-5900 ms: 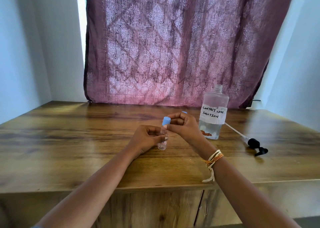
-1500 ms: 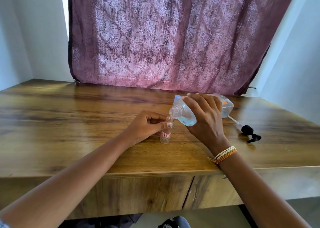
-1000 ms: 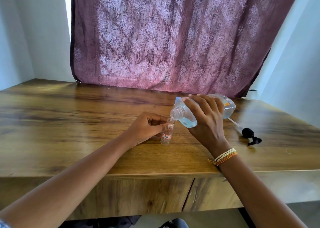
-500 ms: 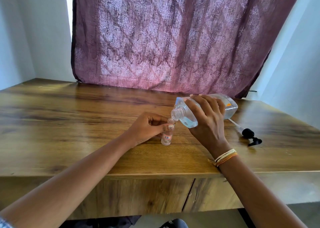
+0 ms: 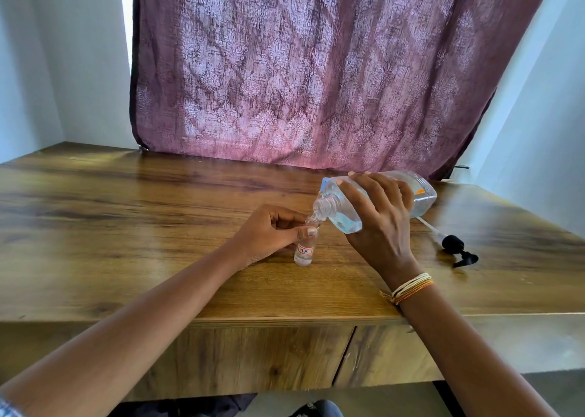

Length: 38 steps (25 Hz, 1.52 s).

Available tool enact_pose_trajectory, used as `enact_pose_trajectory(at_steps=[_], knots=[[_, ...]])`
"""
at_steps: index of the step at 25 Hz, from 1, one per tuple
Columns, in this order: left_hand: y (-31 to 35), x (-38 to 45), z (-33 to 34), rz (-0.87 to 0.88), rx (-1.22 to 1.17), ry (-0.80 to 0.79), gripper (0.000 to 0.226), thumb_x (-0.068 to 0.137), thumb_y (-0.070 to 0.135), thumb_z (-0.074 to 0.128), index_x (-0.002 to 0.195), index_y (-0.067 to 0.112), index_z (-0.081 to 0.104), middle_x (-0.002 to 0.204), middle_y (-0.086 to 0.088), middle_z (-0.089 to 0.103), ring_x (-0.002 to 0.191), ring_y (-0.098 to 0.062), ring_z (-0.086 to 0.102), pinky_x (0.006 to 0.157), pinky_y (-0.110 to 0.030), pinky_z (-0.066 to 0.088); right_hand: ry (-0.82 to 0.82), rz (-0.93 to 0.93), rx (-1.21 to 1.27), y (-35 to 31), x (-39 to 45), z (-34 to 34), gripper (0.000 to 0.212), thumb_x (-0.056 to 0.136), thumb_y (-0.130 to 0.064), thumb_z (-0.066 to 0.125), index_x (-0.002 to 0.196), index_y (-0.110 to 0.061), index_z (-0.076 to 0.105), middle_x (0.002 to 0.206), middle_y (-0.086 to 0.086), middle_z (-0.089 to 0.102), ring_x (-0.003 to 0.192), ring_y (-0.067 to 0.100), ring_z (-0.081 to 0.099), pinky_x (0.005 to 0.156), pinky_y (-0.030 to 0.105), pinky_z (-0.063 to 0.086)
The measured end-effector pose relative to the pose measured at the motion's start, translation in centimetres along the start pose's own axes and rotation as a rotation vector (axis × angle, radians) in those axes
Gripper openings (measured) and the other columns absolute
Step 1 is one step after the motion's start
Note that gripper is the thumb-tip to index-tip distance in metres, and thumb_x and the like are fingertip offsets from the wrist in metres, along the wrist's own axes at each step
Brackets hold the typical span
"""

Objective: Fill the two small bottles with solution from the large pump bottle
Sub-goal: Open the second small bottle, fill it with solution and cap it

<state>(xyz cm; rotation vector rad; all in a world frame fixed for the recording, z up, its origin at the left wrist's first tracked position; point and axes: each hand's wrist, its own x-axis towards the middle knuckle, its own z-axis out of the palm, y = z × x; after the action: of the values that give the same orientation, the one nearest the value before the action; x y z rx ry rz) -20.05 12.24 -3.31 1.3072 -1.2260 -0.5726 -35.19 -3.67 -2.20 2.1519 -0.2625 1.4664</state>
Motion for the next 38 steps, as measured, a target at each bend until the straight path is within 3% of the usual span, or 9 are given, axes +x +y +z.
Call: enact_pose_trajectory(at_steps=[10,14,21,29,38], knots=[[-0.04,0.07,-0.02,0.005,-0.039,-0.012,0.017,0.079,0.011,0.072,0.096,0.014,0.075,0.089,0.003,0.077,0.085,-0.016,0.073,0.073,-0.033,0.062,0.002,0.002,-0.016,0.1,-0.09,0.07,0.055,0.077,-0.033,0.076,0.125,-0.028,0.05,0.122,0.004,0.067,0.112,0.03,0.06,0.092,0.05,0.04],[-0.09,0.03,-0.11,0.01,-0.03,-0.009,0.018,0.078,0.014,0.073,0.096,0.014,0.076,0.095,-0.003,0.077,0.087,-0.02,0.074,0.075,-0.037,0.061,0.002,-0.003,-0.018,-0.02,-0.01,-0.03,0.055,0.077,-0.033,0.076,0.125,-0.028,0.05,0.121,0.005,0.067,0.112,0.029,0.059,0.092,0.049,0.04],[-0.21,0.16,-0.07,0.009,-0.018,-0.002,0.021,0.082,0.01,0.072,0.102,0.005,0.074,0.098,-0.011,0.076,0.09,-0.026,0.073,0.07,-0.032,0.062,0.001,-0.007,-0.012,-0.08,-0.01,-0.09,0.057,0.076,-0.032,0.078,0.125,-0.028,0.05,0.121,0.005,0.067,0.111,0.03,0.059,0.091,0.049,0.04],[-0.29,0.17,-0.18,0.01,0.01,0.002,0.022,0.082,0.012,0.072,0.103,0.006,0.074,0.098,-0.01,0.076,0.091,-0.026,0.073,0.078,-0.04,0.061,-0.009,-0.003,-0.011,-0.05,-0.06,-0.12,0.055,0.078,-0.034,0.076,0.126,-0.028,0.049,0.122,0.005,0.067,0.112,0.03,0.059,0.093,0.049,0.039],[-0.13,0.06,-0.16,-0.003,-0.015,-0.009,0.022,0.08,0.011,0.072,0.102,0.007,0.074,0.098,-0.01,0.076,0.088,-0.026,0.073,0.074,-0.037,0.062,-0.007,-0.005,-0.002,-0.15,-0.08,-0.08,0.056,0.077,-0.034,0.076,0.126,-0.028,0.049,0.122,0.004,0.067,0.112,0.029,0.059,0.092,0.048,0.038]])
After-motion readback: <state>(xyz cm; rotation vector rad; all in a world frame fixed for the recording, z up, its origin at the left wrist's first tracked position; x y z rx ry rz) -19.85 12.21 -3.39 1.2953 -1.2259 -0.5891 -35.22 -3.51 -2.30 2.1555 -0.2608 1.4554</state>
